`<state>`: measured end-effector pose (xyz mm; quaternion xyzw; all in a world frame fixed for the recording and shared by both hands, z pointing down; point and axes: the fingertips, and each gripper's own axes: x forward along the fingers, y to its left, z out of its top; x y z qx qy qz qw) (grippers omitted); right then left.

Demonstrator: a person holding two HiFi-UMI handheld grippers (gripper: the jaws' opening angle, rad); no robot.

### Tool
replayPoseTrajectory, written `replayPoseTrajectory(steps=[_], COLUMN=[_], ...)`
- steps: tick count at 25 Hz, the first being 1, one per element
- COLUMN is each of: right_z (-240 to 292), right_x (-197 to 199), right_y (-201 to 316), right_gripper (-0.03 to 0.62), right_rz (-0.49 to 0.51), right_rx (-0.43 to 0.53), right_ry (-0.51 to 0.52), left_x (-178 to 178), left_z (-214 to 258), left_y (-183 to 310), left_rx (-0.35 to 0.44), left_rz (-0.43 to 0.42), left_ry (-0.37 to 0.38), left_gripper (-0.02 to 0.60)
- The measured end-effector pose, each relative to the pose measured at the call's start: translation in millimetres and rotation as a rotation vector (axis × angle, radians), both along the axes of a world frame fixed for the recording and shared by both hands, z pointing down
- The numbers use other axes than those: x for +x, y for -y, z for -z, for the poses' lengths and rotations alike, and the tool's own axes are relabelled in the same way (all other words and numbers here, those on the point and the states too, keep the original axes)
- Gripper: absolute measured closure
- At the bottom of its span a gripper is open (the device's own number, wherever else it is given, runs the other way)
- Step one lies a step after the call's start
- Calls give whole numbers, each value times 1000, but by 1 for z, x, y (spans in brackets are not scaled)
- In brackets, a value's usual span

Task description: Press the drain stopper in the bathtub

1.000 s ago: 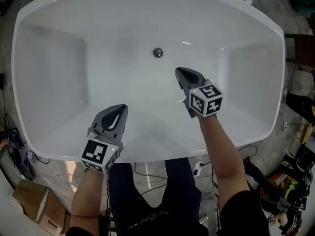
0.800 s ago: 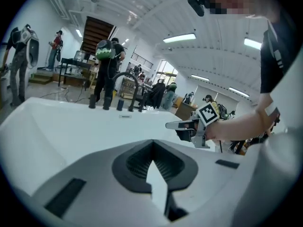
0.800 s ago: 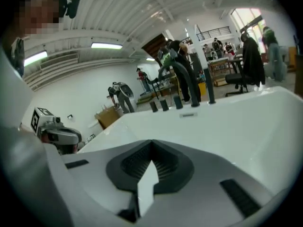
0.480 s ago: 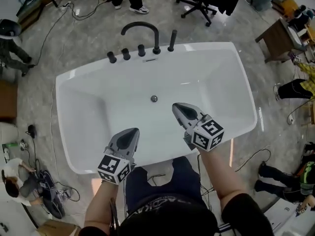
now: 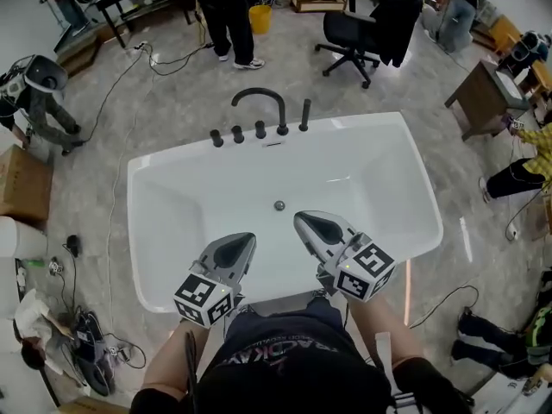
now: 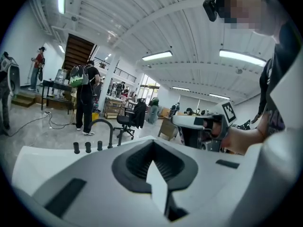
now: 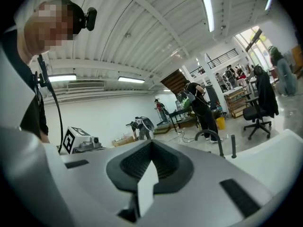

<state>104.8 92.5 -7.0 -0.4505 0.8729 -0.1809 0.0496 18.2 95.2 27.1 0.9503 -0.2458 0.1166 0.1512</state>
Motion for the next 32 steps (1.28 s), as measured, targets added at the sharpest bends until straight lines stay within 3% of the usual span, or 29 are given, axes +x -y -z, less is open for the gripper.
replayPoseTrajectory(steps=[8, 21, 32], right_z=[23, 20, 15], right_x=[-21, -13, -23], right_y=[-33, -68, -85], right_gripper=[583, 583, 583], right_rz=[73, 74, 76], right_rx=[28, -2, -13], right_ry=[50, 90, 123], left_x=[11, 22, 23], left_z=[21, 16, 25], left_y=[-22, -55, -60], left_rx=[-7, -65, -40], left_rz=[-4, 11, -3], left_ry=[-32, -52, -44], left_gripper=[574, 574, 574])
